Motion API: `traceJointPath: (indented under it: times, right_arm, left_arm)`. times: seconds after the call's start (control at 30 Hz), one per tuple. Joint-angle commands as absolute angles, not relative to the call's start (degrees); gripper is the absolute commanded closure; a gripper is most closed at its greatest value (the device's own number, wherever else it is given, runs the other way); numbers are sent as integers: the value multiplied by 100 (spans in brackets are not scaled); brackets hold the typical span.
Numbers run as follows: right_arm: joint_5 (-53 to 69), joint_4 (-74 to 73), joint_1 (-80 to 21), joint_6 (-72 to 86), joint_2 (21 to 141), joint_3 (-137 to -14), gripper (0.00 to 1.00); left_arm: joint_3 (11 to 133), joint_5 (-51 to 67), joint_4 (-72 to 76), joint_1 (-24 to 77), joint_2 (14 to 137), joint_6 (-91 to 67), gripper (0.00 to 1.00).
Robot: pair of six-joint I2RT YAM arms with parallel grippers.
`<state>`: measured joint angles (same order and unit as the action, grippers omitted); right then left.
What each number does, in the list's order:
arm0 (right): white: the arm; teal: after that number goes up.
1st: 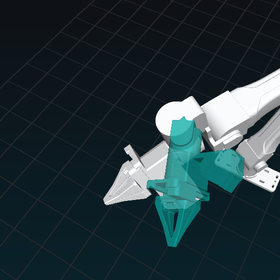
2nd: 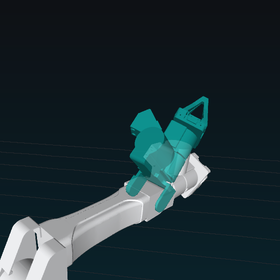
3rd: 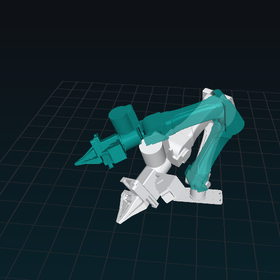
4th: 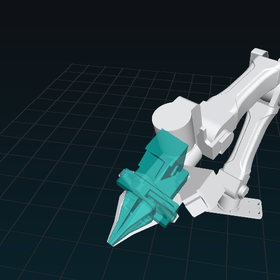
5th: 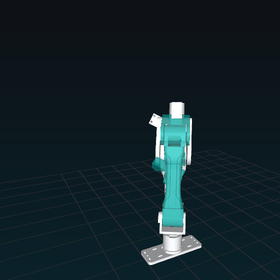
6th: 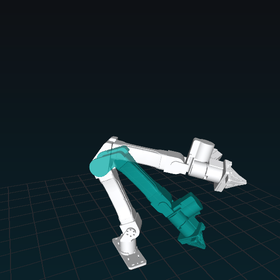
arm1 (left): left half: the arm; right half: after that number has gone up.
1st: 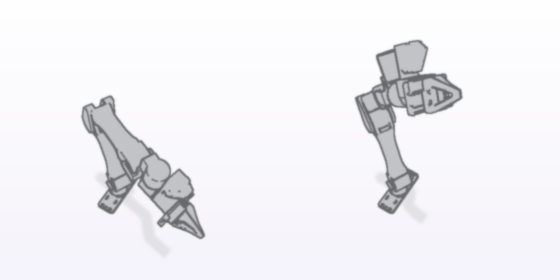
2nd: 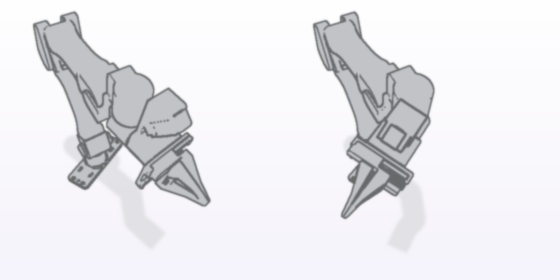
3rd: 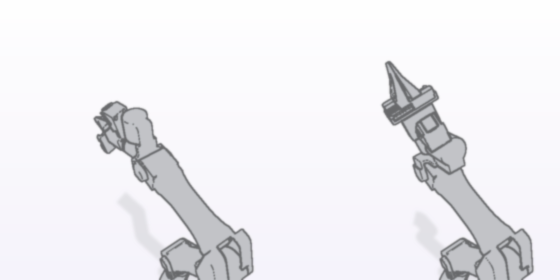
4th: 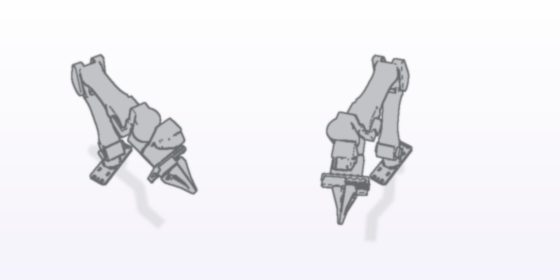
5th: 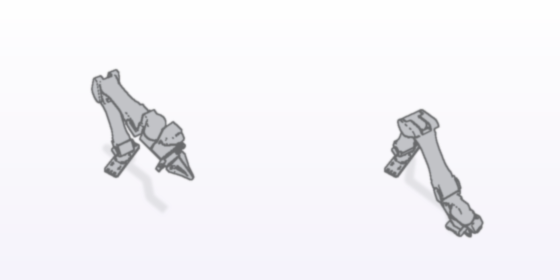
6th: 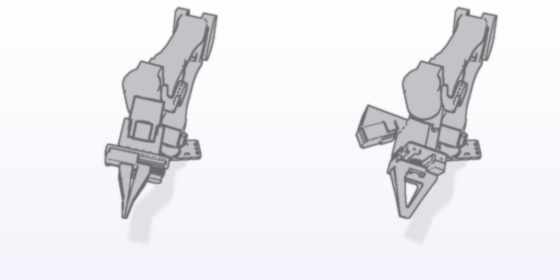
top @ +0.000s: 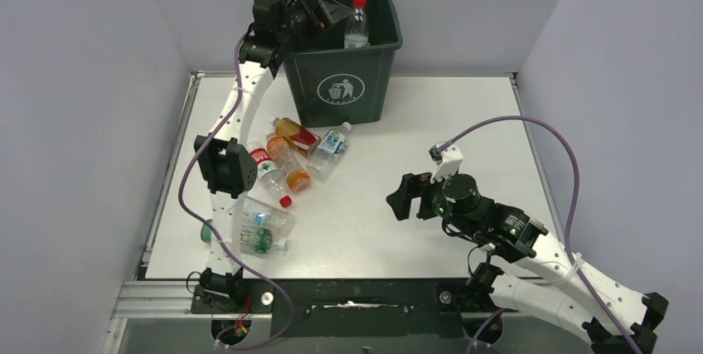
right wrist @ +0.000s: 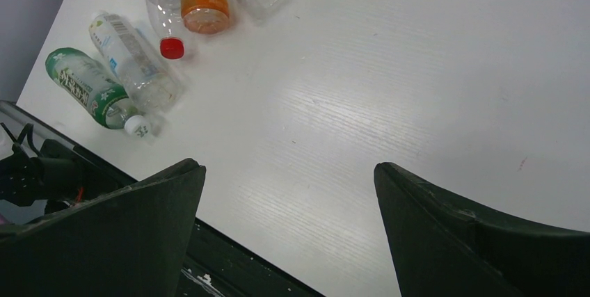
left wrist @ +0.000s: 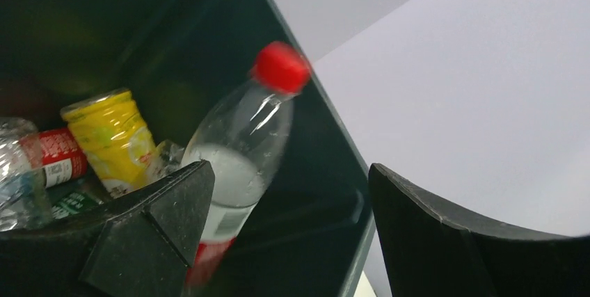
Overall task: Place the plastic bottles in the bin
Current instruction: Place the plastic bottle in the trash bin, then pick up the plastic bottle at the center of the board.
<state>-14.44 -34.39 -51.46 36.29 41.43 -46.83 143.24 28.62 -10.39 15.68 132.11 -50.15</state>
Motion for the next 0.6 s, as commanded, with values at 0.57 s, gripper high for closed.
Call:
traceJointPath:
  times: [0.57]
  right_arm:
    - [-1130,-2885,-5199,3476,4734,-4849,2]
  left_arm:
    - [11667,2776,-2064,1349,9505,-3488,16]
